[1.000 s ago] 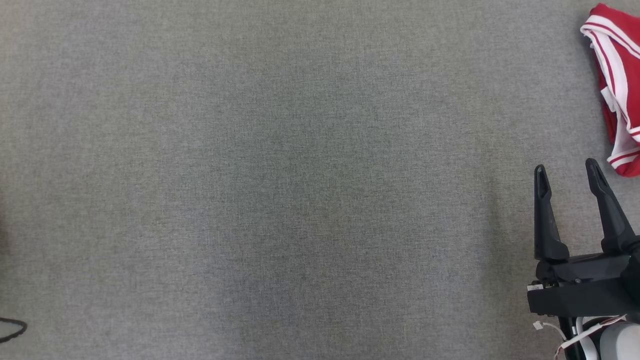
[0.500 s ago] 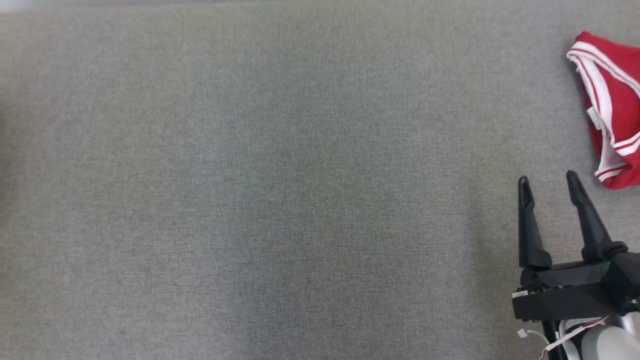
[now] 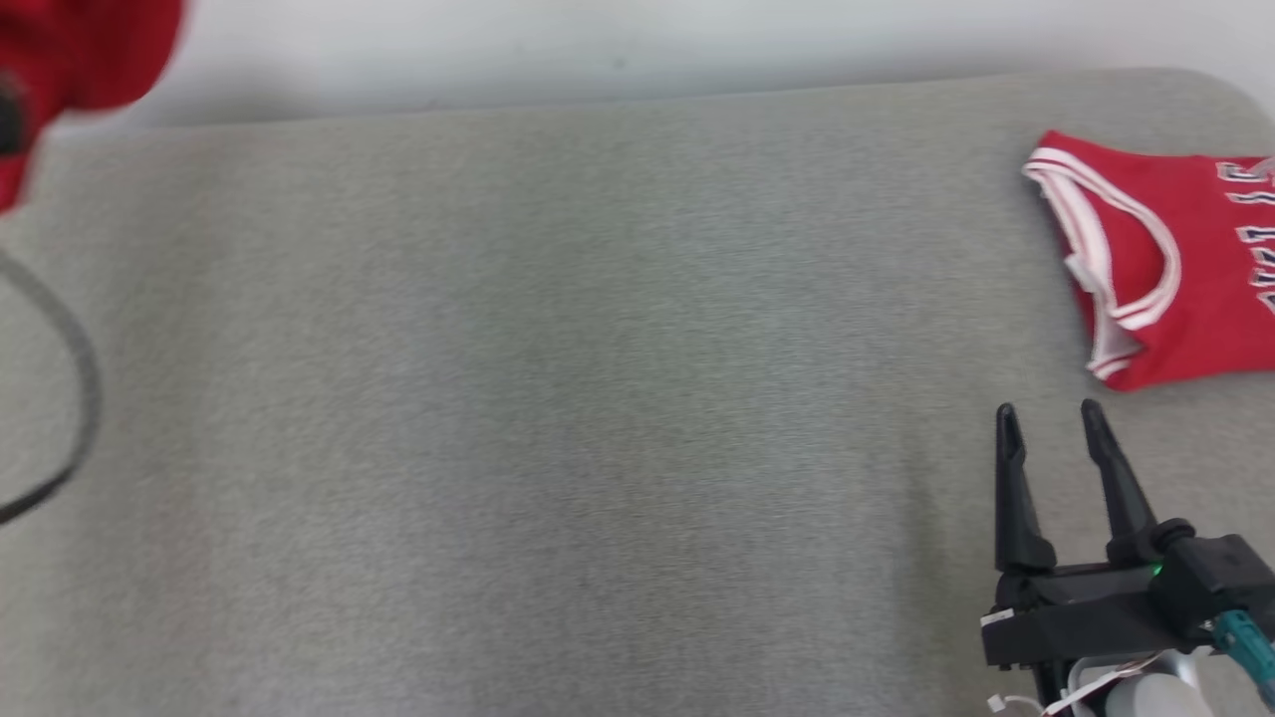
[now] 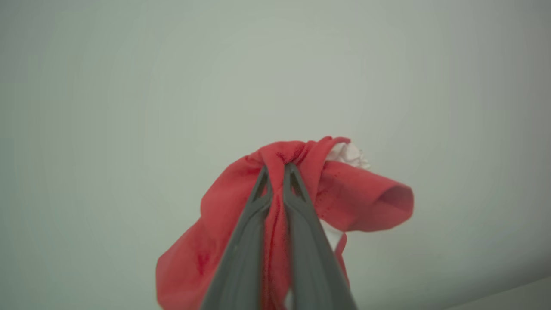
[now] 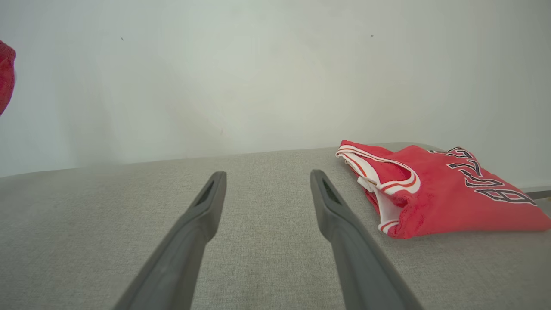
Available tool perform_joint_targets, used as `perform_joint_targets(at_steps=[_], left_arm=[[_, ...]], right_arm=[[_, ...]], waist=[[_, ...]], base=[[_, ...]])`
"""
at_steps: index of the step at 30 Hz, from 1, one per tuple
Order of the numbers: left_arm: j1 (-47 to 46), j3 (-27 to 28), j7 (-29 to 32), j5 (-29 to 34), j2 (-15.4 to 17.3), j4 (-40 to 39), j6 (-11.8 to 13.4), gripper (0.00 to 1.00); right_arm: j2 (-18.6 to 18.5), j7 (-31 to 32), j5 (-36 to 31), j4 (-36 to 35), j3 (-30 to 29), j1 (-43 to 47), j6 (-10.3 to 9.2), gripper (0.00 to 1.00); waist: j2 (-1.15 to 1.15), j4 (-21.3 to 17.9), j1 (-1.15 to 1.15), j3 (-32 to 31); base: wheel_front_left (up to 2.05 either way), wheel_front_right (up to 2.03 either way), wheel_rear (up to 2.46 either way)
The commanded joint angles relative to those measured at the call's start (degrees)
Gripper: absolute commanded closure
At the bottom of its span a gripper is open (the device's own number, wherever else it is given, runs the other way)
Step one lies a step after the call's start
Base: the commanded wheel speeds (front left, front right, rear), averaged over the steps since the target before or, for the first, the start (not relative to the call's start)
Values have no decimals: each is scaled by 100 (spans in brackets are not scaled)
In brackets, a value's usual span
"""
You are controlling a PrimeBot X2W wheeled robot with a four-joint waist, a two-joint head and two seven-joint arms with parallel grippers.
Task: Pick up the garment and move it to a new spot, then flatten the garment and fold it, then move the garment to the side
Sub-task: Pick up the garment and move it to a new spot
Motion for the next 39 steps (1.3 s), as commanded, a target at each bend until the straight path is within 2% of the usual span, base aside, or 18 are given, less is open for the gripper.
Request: perform_joint_targets(at_steps=[1,5,6,10,14,19,27,31,35,36,37,39], left_arm=[[-118,-175,162,-15,-208,-352,13,100],[-254,-510,463,-87,-591,-992,14,100],[-254,-510,463,-87,-591,-992,14,100],[-230,-816,657,-120,-953,-1341,26,100],[174,-1041,701,-218,-1274,-1601,68,100],[1048,-1208,595,-451,-1608,-1814,221,100],[2700,-1550,220,-606,-1953,-1395,385,100],[3406,-1769,34,-633,-2023,-934,363,100],[3737,-1983,-167,-596,-2066,-518,300,100],[3763,-2023,-234,-578,-2088,-460,285,56],[3771,-2049,-329,-576,-2121,-421,267,0],[3718,-2082,-584,-500,-2139,-420,272,0]], right_arm=[[38,-64,77,90,19,56,-17,0],[57,-113,121,246,60,55,-18,0],[57,-113,121,246,60,55,-18,0],[65,-137,207,370,99,-2,-17,0],[62,-144,349,389,117,-27,-18,0],[64,-147,463,330,99,72,-18,0],[65,-148,505,349,73,43,-17,0],[64,-148,501,397,150,-6,-17,0],[64,-148,433,450,155,26,-17,0],[65,-148,407,465,161,36,-17,0],[64,-149,387,472,145,47,-17,0],[64,-149,351,497,123,73,-18,0]], waist=[[0,-344,1,-177],[0,-657,1,-228],[0,-657,1,-228],[0,-958,1,-248],[0,-1198,1,-252],[0,-1297,1,-218],[0,-1182,1,-183],[0,-1085,1,-165],[0,-938,1,-209],[0,-901,1,-234],[0,-851,1,-268],[0,-765,1,-351]], base=[[0,0,0],[0,0,0],[0,0,0],[0,0,0],[0,0,0],[0,0,0],[0,0,0],[0,0,0],[0,0,0],[0,0,0],[0,0,0],[0,0,0]])
